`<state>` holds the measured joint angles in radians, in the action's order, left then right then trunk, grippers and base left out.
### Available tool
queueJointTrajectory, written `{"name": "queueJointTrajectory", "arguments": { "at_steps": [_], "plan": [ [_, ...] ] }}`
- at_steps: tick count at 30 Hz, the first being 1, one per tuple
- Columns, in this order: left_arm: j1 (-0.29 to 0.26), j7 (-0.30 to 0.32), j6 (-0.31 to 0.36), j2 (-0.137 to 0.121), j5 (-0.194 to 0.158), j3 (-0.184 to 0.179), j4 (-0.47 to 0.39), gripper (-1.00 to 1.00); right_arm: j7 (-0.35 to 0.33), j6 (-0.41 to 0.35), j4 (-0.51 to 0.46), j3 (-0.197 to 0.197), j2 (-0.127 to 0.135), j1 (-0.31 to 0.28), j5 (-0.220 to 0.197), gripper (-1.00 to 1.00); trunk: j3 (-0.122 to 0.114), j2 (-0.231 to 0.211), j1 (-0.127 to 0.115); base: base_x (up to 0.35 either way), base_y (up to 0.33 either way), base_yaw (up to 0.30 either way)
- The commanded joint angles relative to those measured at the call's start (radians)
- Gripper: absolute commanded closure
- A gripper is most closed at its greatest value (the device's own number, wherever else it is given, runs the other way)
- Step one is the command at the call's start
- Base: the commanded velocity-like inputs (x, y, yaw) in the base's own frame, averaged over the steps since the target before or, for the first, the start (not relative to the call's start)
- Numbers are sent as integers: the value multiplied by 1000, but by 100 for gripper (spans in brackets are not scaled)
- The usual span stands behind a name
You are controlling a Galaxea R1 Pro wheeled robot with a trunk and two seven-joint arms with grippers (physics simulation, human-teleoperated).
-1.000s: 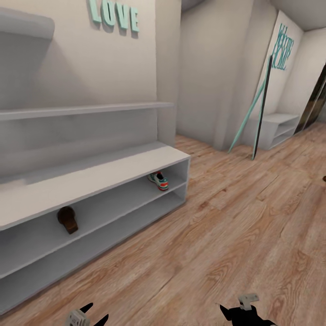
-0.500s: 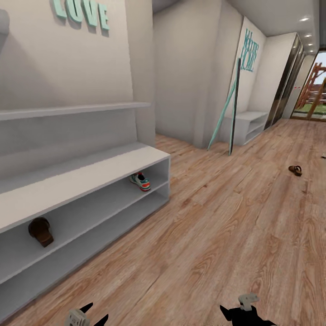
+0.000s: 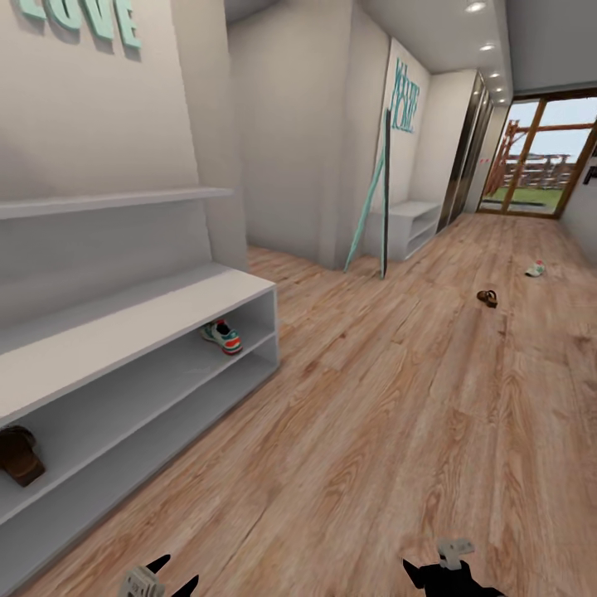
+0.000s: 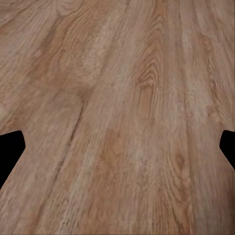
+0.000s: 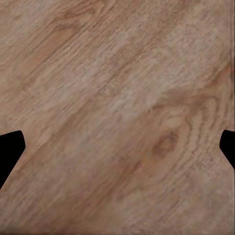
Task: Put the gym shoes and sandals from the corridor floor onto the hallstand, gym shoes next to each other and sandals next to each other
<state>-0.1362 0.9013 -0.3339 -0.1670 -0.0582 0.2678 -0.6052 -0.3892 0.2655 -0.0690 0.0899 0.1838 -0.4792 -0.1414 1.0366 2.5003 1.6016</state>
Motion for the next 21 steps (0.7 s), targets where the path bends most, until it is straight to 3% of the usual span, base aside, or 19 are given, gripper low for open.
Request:
{"name": "queueJointTrajectory", "arguments": {
  "at_steps": [1,21],
  "plan": [
    [0,5,-2,0,-3,2,1,-100,-4,3,2,8,0,-1,-10,-100,1,0,0,0,0,-288],
    [0,5,-2,1,-3,2,2,-100,-4,3,2,8,0,-1,-10,-100,1,0,0,0,0,-290]
  ]
}}
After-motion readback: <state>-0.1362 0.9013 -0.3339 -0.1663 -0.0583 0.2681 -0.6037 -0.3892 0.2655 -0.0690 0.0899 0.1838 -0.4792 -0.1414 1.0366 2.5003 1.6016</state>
